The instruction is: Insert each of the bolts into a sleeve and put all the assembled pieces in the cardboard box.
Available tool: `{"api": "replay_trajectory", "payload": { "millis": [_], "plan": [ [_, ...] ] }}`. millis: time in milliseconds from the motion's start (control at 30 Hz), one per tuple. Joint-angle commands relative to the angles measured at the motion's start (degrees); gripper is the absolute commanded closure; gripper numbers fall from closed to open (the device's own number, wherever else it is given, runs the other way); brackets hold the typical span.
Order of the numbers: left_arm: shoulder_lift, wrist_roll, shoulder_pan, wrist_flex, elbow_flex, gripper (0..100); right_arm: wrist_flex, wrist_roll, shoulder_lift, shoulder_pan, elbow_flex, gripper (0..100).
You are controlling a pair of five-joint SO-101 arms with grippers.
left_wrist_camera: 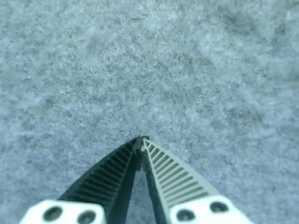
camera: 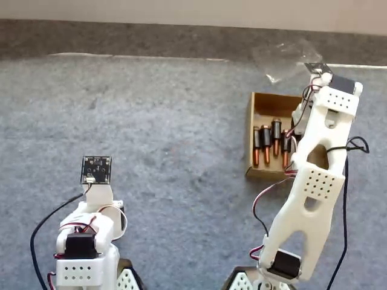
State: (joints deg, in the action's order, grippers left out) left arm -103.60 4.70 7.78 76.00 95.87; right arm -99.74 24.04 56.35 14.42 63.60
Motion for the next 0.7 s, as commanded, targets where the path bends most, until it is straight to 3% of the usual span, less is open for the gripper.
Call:
{"api": "replay_trajectory", "payload": {
  "millis": [0,333,567,667],
  "plan": [
    [-0.40,0.62,0.40,0.18,1.27,99,-1.19,0.70,-4.44,0.13,4.00,85.0],
    [-0.40,0.62,0.40,0.18,1.27,99,-1.19,-1.85,-16.84,0.04,4.09,85.2],
    [-0.40,0.62,0.40,0.18,1.27,99,-1.27,-10.11,-27.56,-2.24,3.82,99.5],
    [-0.40,0.62,0.40,0.18,1.27,99,-1.27,-11.60,-32.04,-3.91,3.56,99.2]
  ]
}}
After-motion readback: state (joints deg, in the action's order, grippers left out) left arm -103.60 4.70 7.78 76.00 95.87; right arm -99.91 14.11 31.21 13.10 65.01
